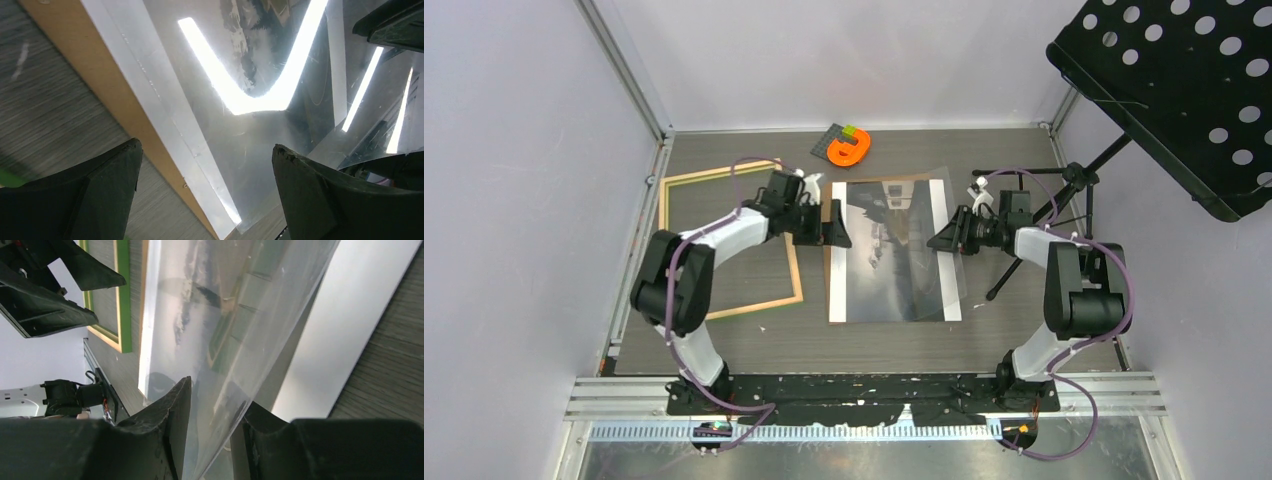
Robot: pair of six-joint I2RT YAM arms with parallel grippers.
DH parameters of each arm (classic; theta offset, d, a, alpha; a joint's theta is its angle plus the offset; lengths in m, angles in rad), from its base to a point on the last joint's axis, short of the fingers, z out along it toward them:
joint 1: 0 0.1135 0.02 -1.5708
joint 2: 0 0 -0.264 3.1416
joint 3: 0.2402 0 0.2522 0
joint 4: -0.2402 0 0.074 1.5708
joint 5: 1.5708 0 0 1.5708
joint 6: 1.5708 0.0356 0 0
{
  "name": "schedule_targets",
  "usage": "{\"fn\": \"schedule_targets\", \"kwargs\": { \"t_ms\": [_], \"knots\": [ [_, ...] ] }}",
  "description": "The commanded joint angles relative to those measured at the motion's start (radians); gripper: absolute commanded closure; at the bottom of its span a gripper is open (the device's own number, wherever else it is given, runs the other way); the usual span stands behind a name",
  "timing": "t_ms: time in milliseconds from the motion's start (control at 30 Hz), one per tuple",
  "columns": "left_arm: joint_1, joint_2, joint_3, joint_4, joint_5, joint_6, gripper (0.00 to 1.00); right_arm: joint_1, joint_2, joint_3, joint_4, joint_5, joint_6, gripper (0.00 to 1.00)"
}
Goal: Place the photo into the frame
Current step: Pick up the photo frame item at the center of the board.
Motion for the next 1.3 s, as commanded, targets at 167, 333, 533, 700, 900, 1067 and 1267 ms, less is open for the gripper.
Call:
{"fn": "schedule_targets", "kwargs": {
  "t_ms": [167,333,533,700,900,1067,1267],
  "knots": [
    [-0.119,0.185,0.056,0.156,0.014,-0.145,0.01,-0.042,0.071,0.036,-0.055,0.018,-0.101,0.57],
    [-0.136,0.203,0.061,0.145,-0.022,-0.15,0.01,-0.05,0.07,0.034,-0.061,0.014,-0.108,0.53],
    [-0.146,0.216,0.072,0.117,-0.05,-0.134,0.01,-0.057,0.061,0.04,-0.077,0.009,-0.113,0.43],
    [-0.146,0.216,0.067,0.104,-0.071,-0.121,0.01,-0.062,0.048,0.05,-0.094,0.012,-0.121,0.34],
    [-0.146,0.216,0.064,0.098,-0.076,-0.114,0.01,-0.07,0.054,0.072,-0.108,0.007,-0.126,0.33],
    [-0.146,0.219,0.063,0.095,-0.078,-0.11,0.01,-0.091,0.05,0.098,-0.143,0.011,-0.149,0.34],
    [-0.146,0.222,0.066,0.094,-0.078,-0.107,0.01,-0.107,0.061,0.132,-0.203,0.005,-0.203,0.34]
  ]
}}
